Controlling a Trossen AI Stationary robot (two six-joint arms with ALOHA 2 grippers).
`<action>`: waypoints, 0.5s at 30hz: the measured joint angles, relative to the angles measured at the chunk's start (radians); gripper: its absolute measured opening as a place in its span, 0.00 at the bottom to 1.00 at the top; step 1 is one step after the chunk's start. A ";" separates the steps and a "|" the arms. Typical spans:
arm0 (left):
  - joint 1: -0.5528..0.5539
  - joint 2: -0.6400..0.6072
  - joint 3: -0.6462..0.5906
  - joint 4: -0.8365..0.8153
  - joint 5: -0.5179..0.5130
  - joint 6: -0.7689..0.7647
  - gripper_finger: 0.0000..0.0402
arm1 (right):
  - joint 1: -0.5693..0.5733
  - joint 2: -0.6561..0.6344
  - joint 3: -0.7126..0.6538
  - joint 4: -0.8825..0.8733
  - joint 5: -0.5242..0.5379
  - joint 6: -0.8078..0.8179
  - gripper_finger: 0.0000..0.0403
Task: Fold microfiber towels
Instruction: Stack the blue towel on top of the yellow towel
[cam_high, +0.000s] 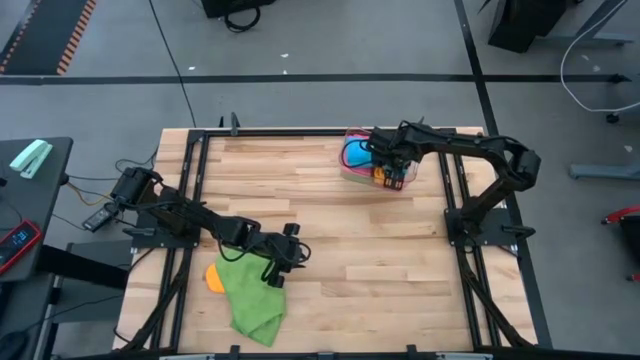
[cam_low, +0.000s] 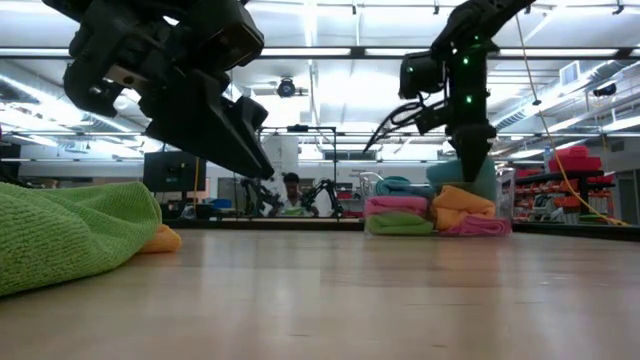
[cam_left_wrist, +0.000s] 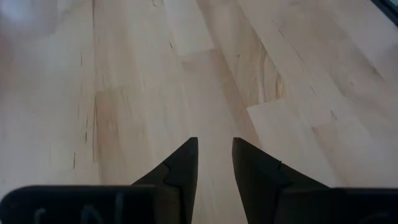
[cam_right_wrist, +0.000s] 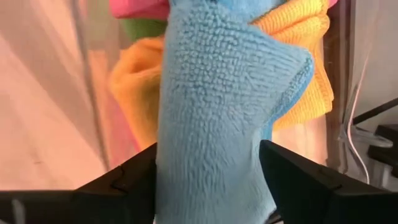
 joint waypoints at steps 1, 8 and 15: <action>0.000 0.000 0.000 -0.006 0.000 0.000 0.27 | 0.006 0.000 0.014 -0.018 -0.006 0.011 0.67; 0.000 0.000 0.000 -0.010 0.000 -0.006 0.27 | 0.071 0.000 0.105 -0.111 -0.035 0.090 0.68; 0.000 0.000 0.000 -0.009 0.000 -0.030 0.27 | 0.081 0.000 0.142 -0.123 -0.014 0.112 0.68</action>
